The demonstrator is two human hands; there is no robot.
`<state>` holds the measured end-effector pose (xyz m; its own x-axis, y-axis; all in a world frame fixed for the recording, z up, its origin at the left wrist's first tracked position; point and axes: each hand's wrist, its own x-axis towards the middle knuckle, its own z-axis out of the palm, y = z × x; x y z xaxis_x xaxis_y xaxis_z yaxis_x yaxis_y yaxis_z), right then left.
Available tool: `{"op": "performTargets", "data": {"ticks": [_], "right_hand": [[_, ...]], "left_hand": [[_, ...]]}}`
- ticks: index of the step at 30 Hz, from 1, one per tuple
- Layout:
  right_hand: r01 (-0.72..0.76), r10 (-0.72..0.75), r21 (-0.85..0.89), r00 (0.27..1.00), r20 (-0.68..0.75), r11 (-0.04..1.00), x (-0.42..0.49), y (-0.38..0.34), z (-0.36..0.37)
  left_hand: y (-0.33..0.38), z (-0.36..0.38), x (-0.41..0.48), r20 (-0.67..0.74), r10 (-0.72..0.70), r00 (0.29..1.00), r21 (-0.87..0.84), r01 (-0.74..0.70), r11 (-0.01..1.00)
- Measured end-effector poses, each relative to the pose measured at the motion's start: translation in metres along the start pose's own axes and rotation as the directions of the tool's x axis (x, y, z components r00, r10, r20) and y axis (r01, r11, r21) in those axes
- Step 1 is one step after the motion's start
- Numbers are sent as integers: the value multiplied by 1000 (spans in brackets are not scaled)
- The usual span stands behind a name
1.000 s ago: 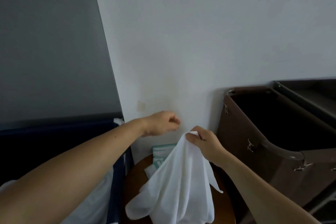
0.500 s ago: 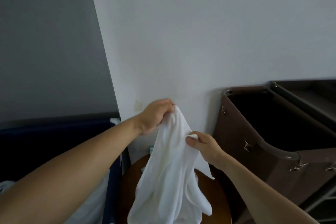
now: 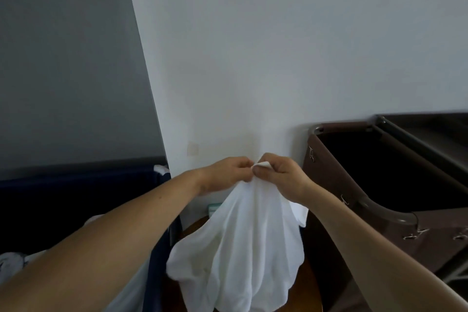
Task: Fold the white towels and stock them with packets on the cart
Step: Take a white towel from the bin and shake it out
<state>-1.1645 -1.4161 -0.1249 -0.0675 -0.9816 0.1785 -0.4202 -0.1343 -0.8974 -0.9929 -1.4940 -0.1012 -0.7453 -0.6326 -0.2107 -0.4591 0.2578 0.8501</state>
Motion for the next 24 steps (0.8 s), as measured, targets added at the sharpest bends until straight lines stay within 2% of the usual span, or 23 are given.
{"op": "performTargets", "data": {"ticks": [3,5,7,9,11,12,14,16,18,19,20,22,24], "right_hand": [[-24,22,-34,998,-51,999,-4,10,-5],[-75,72,-33,994,-83,997,-10,21,-8],[-137,132,-48,986,-99,989,-16,33,-8],[-193,185,-60,976,-111,979,-21,44,-7],[-212,201,-54,966,-162,976,-28,49,-8],[-207,197,-34,960,-198,978,-31,48,-10],[-186,179,-2,949,-261,983,-33,42,-16],[-147,133,-31,950,-281,989,-30,32,-20],[-92,70,-79,964,-256,993,-27,23,-23],[-69,44,-99,972,-231,993,-25,20,-23],[-48,22,-125,980,-198,991,-24,16,-22],[0,-24,-188,992,-122,982,-22,7,-19],[47,-63,-239,996,-59,970,-20,1,-15]], "left_hand": [[-1,-2,2,-49,12,999,-6,-12,1000],[-6,-8,3,-112,44,993,-135,-59,989],[-1,-9,2,-153,87,984,-344,-135,929],[8,-10,0,-202,121,972,-520,-211,827],[12,-13,-1,-249,123,961,-589,-251,768],[10,-16,-3,-266,123,956,-551,-255,794],[1,-22,-6,-234,112,966,-347,-191,918],[-8,-24,-11,-79,33,996,-79,-39,996],[-14,-19,-11,66,-97,993,131,87,988],[-16,-15,-10,73,-127,989,185,112,976],[-15,-10,-8,39,-106,994,205,96,974],[-6,0,-4,-29,31,999,187,-25,982],[2,5,-1,0,115,993,196,-113,974]]}}
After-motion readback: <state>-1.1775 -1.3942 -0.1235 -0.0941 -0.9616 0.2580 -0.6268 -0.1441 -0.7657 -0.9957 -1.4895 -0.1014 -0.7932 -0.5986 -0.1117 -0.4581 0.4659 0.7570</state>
